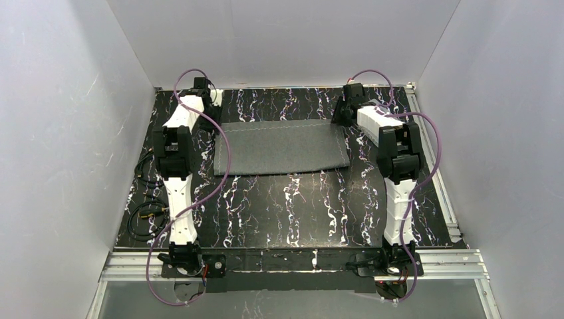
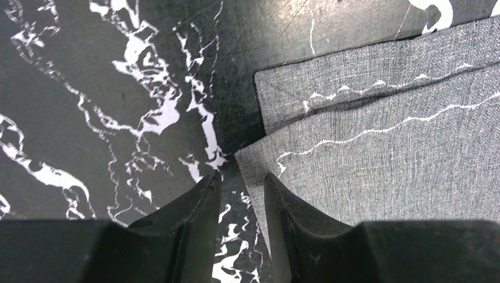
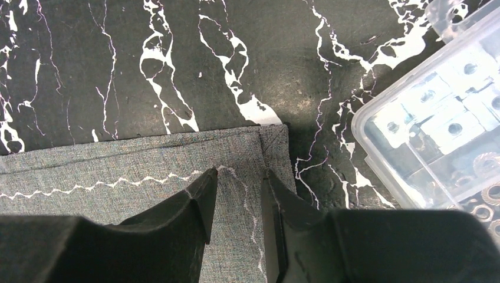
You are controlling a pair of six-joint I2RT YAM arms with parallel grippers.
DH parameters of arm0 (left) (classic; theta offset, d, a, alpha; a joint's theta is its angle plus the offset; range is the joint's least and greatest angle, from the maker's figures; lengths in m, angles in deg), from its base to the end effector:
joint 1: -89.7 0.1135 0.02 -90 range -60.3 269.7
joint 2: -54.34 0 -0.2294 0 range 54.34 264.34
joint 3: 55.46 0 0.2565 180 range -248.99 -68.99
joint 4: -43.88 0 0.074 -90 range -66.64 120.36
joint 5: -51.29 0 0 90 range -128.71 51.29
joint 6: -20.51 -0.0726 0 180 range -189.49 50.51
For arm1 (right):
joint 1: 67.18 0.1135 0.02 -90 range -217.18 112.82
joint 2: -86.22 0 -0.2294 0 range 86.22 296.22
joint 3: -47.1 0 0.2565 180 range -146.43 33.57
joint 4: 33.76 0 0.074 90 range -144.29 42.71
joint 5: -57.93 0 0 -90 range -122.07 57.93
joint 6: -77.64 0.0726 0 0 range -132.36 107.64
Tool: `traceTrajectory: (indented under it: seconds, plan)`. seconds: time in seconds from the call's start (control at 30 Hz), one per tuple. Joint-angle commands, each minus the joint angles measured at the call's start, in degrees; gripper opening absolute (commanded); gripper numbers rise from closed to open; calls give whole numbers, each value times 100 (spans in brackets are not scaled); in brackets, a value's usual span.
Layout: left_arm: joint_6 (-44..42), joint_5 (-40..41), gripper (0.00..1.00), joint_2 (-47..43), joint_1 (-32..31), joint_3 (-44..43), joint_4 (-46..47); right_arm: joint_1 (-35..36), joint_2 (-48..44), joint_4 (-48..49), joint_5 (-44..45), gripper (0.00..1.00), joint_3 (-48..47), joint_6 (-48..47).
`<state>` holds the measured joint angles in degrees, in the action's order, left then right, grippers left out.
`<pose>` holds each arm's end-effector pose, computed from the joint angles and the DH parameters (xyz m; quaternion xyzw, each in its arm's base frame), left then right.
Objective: Fold the napkin into a case and place the utensils inside
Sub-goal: Smooth out the rectangle-folded napkin at the center of the board.
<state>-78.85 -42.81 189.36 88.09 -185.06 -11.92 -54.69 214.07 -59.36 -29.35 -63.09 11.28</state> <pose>0.5078 -0.0195 0.1231 0.1014 0.9627 -0.0178 0.2501 0.5005 0.1073 0.1164 0.0985 0.9124 0.1023 0.3838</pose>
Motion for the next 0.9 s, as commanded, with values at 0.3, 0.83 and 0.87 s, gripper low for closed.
traceTrajectory:
  seconds: [0.3, 0.83, 0.87]
  plan:
    - [280, -652, 12, 270, -6, -416, -199, 1, 39, 126, -113, 24, -32, 14]
    - [47, -333, 0, -229, -135, -57, 322, -27, -516, 212, 700, 24, 450, -55]
    - [15, -296, 0, -265, -175, -14, 366, -50, -549, 218, 711, 32, 495, -34]
